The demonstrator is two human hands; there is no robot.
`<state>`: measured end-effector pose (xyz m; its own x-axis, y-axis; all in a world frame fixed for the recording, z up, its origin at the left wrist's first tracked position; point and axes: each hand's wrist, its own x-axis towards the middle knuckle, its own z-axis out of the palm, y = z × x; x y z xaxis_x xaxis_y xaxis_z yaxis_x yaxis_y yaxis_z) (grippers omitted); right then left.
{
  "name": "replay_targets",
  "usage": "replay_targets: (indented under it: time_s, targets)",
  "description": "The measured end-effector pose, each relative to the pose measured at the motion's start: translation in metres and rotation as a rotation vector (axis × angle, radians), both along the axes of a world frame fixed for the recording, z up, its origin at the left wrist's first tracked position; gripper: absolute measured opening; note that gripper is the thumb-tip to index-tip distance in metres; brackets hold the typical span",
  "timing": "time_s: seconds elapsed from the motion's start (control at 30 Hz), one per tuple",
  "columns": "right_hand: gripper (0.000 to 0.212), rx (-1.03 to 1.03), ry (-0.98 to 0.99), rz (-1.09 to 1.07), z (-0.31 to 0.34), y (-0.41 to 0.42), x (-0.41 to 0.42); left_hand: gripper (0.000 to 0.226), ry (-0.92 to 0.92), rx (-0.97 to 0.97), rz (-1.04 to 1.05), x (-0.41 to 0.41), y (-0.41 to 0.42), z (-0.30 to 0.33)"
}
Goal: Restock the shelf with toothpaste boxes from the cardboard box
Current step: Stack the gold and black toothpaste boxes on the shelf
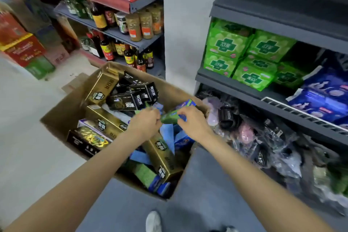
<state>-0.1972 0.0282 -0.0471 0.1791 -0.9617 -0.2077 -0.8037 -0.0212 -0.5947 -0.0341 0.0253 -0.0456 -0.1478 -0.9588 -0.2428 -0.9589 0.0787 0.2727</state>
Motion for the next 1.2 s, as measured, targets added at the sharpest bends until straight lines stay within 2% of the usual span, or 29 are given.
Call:
replay_targets:
  time_s: [0.17,0.3,0.4,0.5,0.57,0.63,0.73,0.8,0.87,0.97,1.07,1.2]
  targets:
    - [0.036,0.198,0.071,0.032,-0.036,0.015,0.056,0.038,-0.252,0.071,-0.101,0.066,0.014,-0.027]
    - [0.073,0.302,0.039,-0.076,-0.047,0.025,0.083,0.058,-0.252,0.087,-0.236,0.093,0.020,-0.041]
    - [0.090,0.369,0.191,-0.082,-0.050,0.027,0.092,0.073,-0.211,0.119,-0.300,0.102,0.016,-0.038]
    - [0.081,0.418,0.180,-0.126,-0.047,0.026,0.090,0.073,-0.339,0.116,-0.323,0.115,0.002,-0.033]
    - [0.071,0.448,0.004,-0.225,-0.043,0.024,0.085,0.066,-0.405,0.118,-0.322,0.122,-0.010,-0.030]
    - [0.057,0.500,-0.228,-0.359,-0.036,0.024,0.081,0.062,-0.391,0.107,-0.334,0.124,-0.018,-0.023]
    - [0.025,0.583,-0.508,-0.515,-0.016,0.026,0.076,0.060,-0.289,0.098,-0.338,0.121,-0.019,-0.013]
    - [0.019,0.648,-0.716,-0.597,-0.007,0.026,0.071,0.059,-0.157,0.067,-0.294,0.119,-0.016,-0.007]
    - [0.019,0.693,-0.930,-0.660,0.001,0.027,0.064,0.063,0.048,0.003,-0.192,0.113,-0.014,0.003]
    - [0.020,0.675,-1.136,-0.727,0.014,0.029,0.050,0.068,0.373,-0.066,-0.054,0.094,-0.014,0.023]
    - [0.028,0.625,-1.262,-0.755,0.030,0.035,0.033,0.068,0.508,-0.127,-0.016,0.061,-0.016,0.040]
    - [0.049,0.492,-1.415,-0.712,0.049,0.040,0.006,0.049,0.706,-0.117,0.080,0.005,-0.016,0.067]
